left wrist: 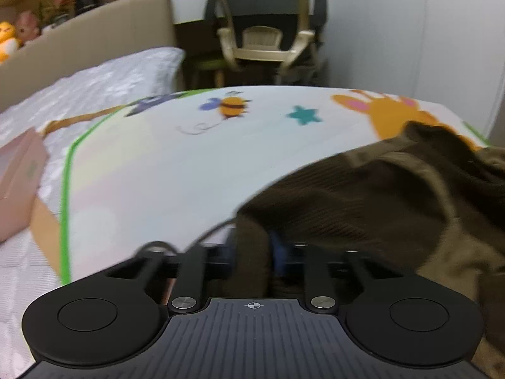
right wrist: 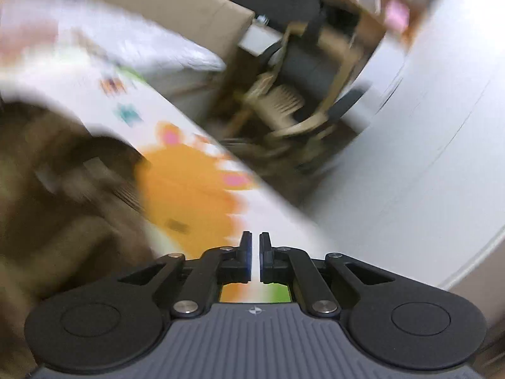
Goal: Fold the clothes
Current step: 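Lift and shake the dress with both tools, spreading it over the mat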
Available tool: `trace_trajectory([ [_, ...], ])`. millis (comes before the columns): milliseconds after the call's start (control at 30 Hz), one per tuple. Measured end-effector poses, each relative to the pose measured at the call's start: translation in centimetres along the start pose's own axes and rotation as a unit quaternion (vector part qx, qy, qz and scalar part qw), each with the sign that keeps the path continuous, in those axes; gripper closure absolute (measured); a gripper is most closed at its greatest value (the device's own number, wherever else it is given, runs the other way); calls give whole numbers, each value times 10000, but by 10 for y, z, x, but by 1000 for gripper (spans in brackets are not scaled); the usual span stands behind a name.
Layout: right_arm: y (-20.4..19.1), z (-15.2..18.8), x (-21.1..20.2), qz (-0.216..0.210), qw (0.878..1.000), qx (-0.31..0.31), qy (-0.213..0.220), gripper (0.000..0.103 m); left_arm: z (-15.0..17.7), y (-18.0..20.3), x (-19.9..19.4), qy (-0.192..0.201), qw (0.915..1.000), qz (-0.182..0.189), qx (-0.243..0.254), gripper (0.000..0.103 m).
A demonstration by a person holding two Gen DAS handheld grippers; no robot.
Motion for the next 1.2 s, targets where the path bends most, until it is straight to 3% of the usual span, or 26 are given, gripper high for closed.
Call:
trace_trajectory([
  [33, 0, 2, 1, -520, 9979, 370, -48, 66, 0, -5, -1, 29, 10000, -18, -12, 83],
  [67, -3, 7, 0, -806, 9953, 523, -95, 43, -1, -10, -2, 63, 10000, -60, -3, 84],
  [100, -5, 12, 0, -1058, 9922, 646, -143, 37, -1, -13, -3, 106, 9998, -137, 35, 84],
  [167, -16, 29, -3, -1144, 9913, 464, -448, 37, -2, -18, -2, 146, 9995, -263, 106, 84],
  [233, -28, 48, -4, -834, 9928, -142, -847, 37, -3, -22, 0, 137, 9994, -306, 91, 84],
  [300, -32, 60, -9, -549, 9920, -674, -917, 38, -4, -24, 1, 132, 9995, -287, 61, 84],
  [333, -33, 65, -11, -409, 9904, -932, -940, 46, -4, -25, 1, 134, 9995, -272, 50, 83],
  [367, -36, 64, -11, -206, 9875, -1222, -974, 79, -3, -26, 1, 138, 9996, -260, 44, 83],
  [400, -45, 62, -10, 185, 9806, -1752, -863, 92, -3, -26, 1, 141, 9996, -252, 46, 82],
  [500, -64, 55, -1, 1088, 9460, -3024, -426, 99, -5, -29, 1, 142, 9996, -248, 29, 81],
  [567, -64, 44, 9, 1471, 9308, -3342, -169, 99, -6, -33, 2, 153, 9995, -289, -9, 81],
  [667, -55, 30, 42, 2273, 8971, -3783, 176, 98, -7, -42, 3, 165, 9991, -340, -165, 80],
  [700, -49, 25, 58, 2342, 8993, -3694, 74, 94, -7, -45, 4, 177, 9989, -374, -217, 79],
  [733, -38, 21, 69, 2201, 9149, -3383, -93, 90, -7, -48, 5, 195, 9986, -419, -263, 78],
  [800, -16, 14, 90, 1852, 9442, -2686, -441, 68, -9, -51, 7, 225, 9979, -508, -324, 75],
  [833, -5, 11, 100, 1672, 9560, -2329, -614, 67, -10, -51, 7, 237, 9975, -560, -348, 74],
  [933, 18, 32, 56, 1248, 9837, -1244, -361, 60, -11, -53, 4, 242, 9966, -696, -374, 65],
  [967, 26, 40, 40, 1104, 9897, -878, -264, 48, -10, -54, 0, 256, 9964, -719, -369, 63],
  [1000, 33, 47, 25, 958, 9940, -510, -167, 37, -9, -54, -5, 275, 9963, -721, -372, 64],
  [1033, 41, 55, 9, 810, 9966, -141, -70, 34, -7, -54, -13, 302, 9964, -688, -386, 63],
  [1100, 56, 70, -23, 511, 9968, 597, 125, 32, -2, -53, -31, 366, 9967, -587, -417, 58],
  [1200, 79, 92, -70, 57, 9847, 1694, 415, 31, 13, -39, -70, 480, 9978, -114, -436, 49],
])
Point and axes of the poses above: each gripper's, at about its wrist camera, not at the fingertips, and x roughly the way its jaws point, y to its right, z to its underside, the point moved 1 cm from there along x, roughly the way its jaws point, and after that the axes turned 11 degrees about -x, right-handed, at the moved point
